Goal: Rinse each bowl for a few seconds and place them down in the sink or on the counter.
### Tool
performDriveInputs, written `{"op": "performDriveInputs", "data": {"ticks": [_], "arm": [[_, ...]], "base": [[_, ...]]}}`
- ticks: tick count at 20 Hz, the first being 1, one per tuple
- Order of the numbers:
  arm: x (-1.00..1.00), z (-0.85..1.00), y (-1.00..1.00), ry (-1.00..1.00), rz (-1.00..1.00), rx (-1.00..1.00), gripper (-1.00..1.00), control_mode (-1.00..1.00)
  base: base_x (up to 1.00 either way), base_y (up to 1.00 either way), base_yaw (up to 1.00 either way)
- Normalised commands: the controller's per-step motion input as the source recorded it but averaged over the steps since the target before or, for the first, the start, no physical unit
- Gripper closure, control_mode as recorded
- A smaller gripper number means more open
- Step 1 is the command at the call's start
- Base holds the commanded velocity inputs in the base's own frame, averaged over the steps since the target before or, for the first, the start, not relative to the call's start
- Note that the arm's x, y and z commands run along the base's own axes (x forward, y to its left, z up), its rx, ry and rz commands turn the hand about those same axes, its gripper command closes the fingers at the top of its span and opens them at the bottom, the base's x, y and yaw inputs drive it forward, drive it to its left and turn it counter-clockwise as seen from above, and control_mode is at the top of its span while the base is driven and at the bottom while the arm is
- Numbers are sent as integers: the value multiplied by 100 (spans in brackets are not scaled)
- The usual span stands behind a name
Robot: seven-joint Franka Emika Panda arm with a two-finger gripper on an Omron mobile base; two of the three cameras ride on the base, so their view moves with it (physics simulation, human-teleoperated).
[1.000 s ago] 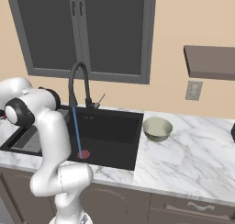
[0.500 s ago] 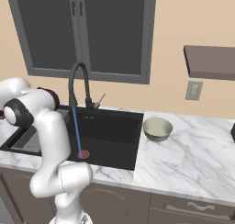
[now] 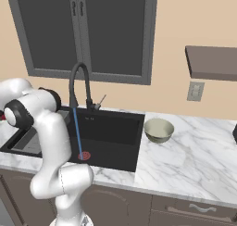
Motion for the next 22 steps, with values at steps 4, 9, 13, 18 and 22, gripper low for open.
{"op": "performDriveInputs", "data": {"ticks": [4, 9, 13, 18, 22], "arm": [[0, -15, 13, 5, 5, 8, 100, -100], [0, -20, 14, 2, 2, 4, 100, -100], [0, -17, 15, 1, 0, 0, 100, -100], [1, -13, 25, 7, 0, 1, 100, -100], [4, -13, 39, 11, 0, 1, 100, -100]], "base": [[0, 0, 0], [0, 0, 0], [0, 0, 0], [0, 0, 0], [0, 0, 0]]}}
